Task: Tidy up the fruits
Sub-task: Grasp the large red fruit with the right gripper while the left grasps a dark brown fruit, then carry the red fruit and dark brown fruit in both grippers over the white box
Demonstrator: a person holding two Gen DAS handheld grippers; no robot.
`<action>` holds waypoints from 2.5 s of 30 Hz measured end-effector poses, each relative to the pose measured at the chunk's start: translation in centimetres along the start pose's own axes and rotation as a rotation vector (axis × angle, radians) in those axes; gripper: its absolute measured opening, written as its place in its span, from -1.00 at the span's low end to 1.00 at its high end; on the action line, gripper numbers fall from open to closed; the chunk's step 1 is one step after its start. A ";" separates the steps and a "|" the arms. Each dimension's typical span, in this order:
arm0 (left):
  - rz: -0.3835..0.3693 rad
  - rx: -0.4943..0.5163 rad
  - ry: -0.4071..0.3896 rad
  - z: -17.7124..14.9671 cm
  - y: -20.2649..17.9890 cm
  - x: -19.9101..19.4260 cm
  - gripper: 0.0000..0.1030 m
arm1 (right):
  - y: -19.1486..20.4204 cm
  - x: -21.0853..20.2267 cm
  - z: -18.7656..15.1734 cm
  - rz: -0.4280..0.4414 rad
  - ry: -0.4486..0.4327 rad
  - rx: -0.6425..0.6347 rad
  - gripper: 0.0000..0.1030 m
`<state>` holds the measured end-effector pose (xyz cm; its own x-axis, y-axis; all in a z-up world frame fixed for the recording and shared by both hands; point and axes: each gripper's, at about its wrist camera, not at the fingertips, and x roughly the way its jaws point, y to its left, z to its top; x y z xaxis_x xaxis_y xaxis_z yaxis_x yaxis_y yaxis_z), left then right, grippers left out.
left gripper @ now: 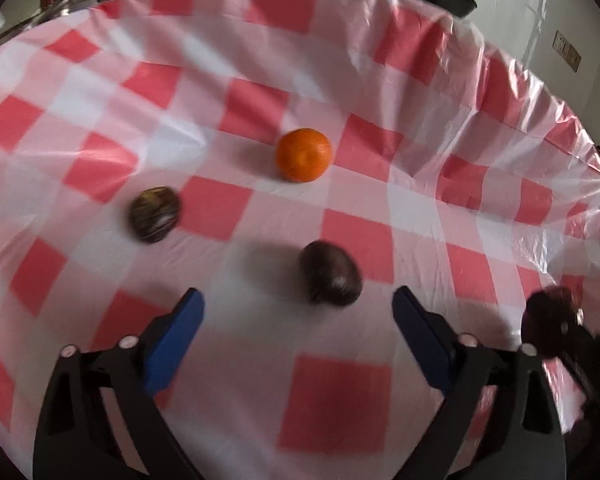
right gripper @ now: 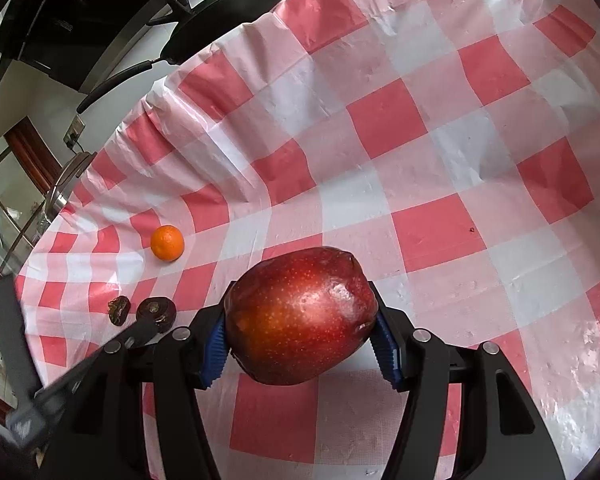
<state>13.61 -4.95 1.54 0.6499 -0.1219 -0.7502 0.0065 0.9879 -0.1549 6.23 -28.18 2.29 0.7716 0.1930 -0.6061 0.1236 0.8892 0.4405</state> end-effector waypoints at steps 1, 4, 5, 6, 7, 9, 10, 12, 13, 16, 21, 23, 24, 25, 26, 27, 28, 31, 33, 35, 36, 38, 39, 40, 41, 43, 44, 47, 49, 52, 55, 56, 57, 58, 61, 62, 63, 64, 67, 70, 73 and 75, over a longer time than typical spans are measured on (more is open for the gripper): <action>-0.001 0.002 0.010 0.3 -0.3 0.5 0.58 | 0.0 0.0 0.0 0.000 0.001 -0.001 0.15; 0.002 0.010 0.019 1.1 -0.8 1.4 0.35 | 0.1 0.0 0.0 0.002 0.002 -0.002 0.15; 0.003 0.017 0.018 1.1 -0.9 1.5 0.19 | 0.1 0.0 -0.1 0.003 0.002 -0.003 0.15; 0.009 0.027 0.018 1.1 -1.1 1.5 0.08 | 0.1 0.0 -0.1 0.003 0.002 -0.002 0.15; -0.004 0.040 0.019 1.0 -1.3 1.4 -0.21 | 0.1 0.1 -0.1 0.004 0.003 -0.003 0.15; -0.034 0.051 0.022 0.9 -1.4 1.2 -0.29 | 0.1 0.1 -0.1 0.002 0.004 -0.003 0.15; -0.034 0.050 0.018 0.8 -1.4 1.0 -0.30 | 0.1 0.1 -0.1 0.003 0.005 -0.003 0.15; -0.025 0.052 -0.008 0.5 -1.4 0.1 -0.30 | 0.1 0.0 -0.1 0.004 0.002 -0.002 0.15; -0.010 0.066 -0.033 0.1 -1.6 -0.8 -0.30 | 0.0 0.1 -0.1 0.004 0.001 -0.001 0.15; -0.011 0.064 -0.076 -1.3 -1.2 -3.5 -0.30 | 0.0 0.0 -0.1 0.008 -0.001 0.000 0.15; 0.000 0.013 -0.128 -3.1 0.9 -5.8 -0.30 | 0.0 0.0 -0.1 0.009 -0.001 0.000 0.15; -0.012 -0.001 -0.134 -3.2 1.2 -6.0 -0.30 | 0.0 -0.1 -0.2 0.011 -0.005 0.002 0.15; -0.017 -0.006 -0.133 -3.2 1.3 -6.1 -0.30 | 0.1 -0.1 -0.2 0.011 -0.006 0.002 0.15; -0.023 -0.009 -0.131 -3.3 1.4 -6.1 -0.30 | 0.1 -0.1 -0.2 0.010 -0.006 0.002 0.15; -0.028 -0.006 -0.126 -3.3 1.3 -5.9 -0.30 | 0.1 -0.1 -0.2 0.010 -0.005 0.002 0.15; -0.040 -0.005 -0.124 -3.3 1.4 -5.9 -0.30 | 0.1 -0.2 -0.2 0.010 -0.006 0.002 0.15; -0.044 -0.003 -0.127 -3.4 1.3 -5.9 -0.30 | 0.1 -0.2 -0.2 0.010 -0.006 0.002 0.15; -0.050 0.009 -0.145 -3.4 1.2 -6.3 -0.30 | 0.1 -0.2 -0.2 0.010 -0.006 0.003 0.15; -0.057 0.005 -0.155 -3.4 1.3 -6.6 -0.30 | 0.1 -0.1 -0.2 0.010 -0.005 0.002 0.15; -0.062 -0.003 -0.162 -3.4 1.5 -6.8 -0.30 | 0.0 -0.1 -0.2 0.009 -0.004 0.003 0.15; -0.069 -0.014 -0.163 -3.3 1.7 -6.9 -0.30 | 0.0 -0.1 -0.2 0.009 -0.003 0.002 0.15; -0.072 -0.027 -0.164 -3.5 2.0 -7.2 -0.30 | 0.1 -0.1 -0.1 0.012 0.000 0.001 0.15; -0.068 -0.029 -0.166 -3.5 2.1 -7.4 -0.30 | 0.1 -0.1 -0.1 0.015 0.000 0.001 0.15; -0.061 -0.030 -0.168 -3.8 2.3 -7.7 -0.30 | 0.1 -0.2 -0.1 0.020 0.000 0.001 0.15; -0.054 -0.032 -0.170 -4.0 2.4 -8.0 -0.30 | 0.0 -0.1 -0.1 0.020 0.001 0.002 0.15; -0.036 -0.040 -0.176 -4.9 2.8 -9.2 -0.30 | 0.0 -0.1 -0.1 0.018 0.004 0.005 0.15; -0.030 -0.042 -0.180 -5.4 3.0 -9.8 -0.30 | 0.0 -0.1 0.0 0.019 0.005 0.003 0.15; 0.002 -0.051 -0.182 -7.6 3.8 -11.8 -0.30 | 0.4 0.2 -0.1 0.021 0.029 -0.016 0.15; 0.029 -0.048 -0.182 -9.3 4.6 -13.4 -0.30 | 0.8 0.3 -0.4 0.029 0.058 -0.035 0.15; 0.069 -0.032 -0.189 -11.5 5.7 -15.5 -0.30 | 1.2 -0.8 -1.9 0.016 0.077 -0.002 0.15; 0.091 -0.032 -0.177 -13.1 7.2 -17.1 -0.30 | 2.4 -2.3 -4.3 0.038 0.092 0.008 0.15; 0.098 -0.030 -0.175 -13.5 7.5 -17.4 -0.30 | 2.9 -2.8 -5.0 0.039 0.101 0.001 0.15; 0.108 -0.026 -0.174 -13.8 7.8 -17.8 -0.30 | 3.4 -3.3 -5.8 0.045 0.106 -0.004 0.15; 0.118 -0.023 -0.171 -14.3 8.3 -18.2 -0.30 | 4.0 -4.0 -6.8 0.049 0.109 -0.011 0.15; 0.129 -0.029 -0.161 -15.6 9.5 -19.1 -0.30 | 5.8 -5.8 -9.1 0.048 0.121 -0.065 0.15; 0.133 -0.033 -0.159 -16.0 9.9 -19.4 -0.30 | 6.5 -6.6 -10.0 0.055 0.122 -0.093 0.15; 0.135 -0.038 -0.158 -16.4 10.3 -19.7 -0.30 | 6.9 -7.0 -10.4 0.059 0.121 -0.107 0.15; 0.138 -0.041 -0.156 -16.6 10.4 -19.8 -0.30 | 7.6 -7.7 -11.1 0.064 0.123 -0.133 0.15; 0.155 -0.044 -0.151 -17.3 11.2 -20.5 -0.30 | 9.4 -9.3 -12.7 0.078 0.127 -0.204 0.15; 0.165 -0.043 -0.150 -18.1 12.0 -21.2 -0.30 | 10.9 -10.5 -14.1 0.099 0.136 -0.265 0.15; 0.182 -0.046 -0.151 -18.8 12.9 -21.9 -0.30 | 12.4 -11.7 -15.2 0.127 0.138 -0.316 0.15; 0.192 -0.050 -0.152 -19.2 13.4 -22.3 -0.30 | 13.3 -12.3 -15.8 0.141 0.139 -0.346 0.15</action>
<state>-15.36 9.21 3.83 0.7427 0.0872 -0.6640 -0.1630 0.9852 -0.0530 -11.45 -12.15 5.14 0.6712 0.3561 -0.6501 -0.2131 0.9327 0.2909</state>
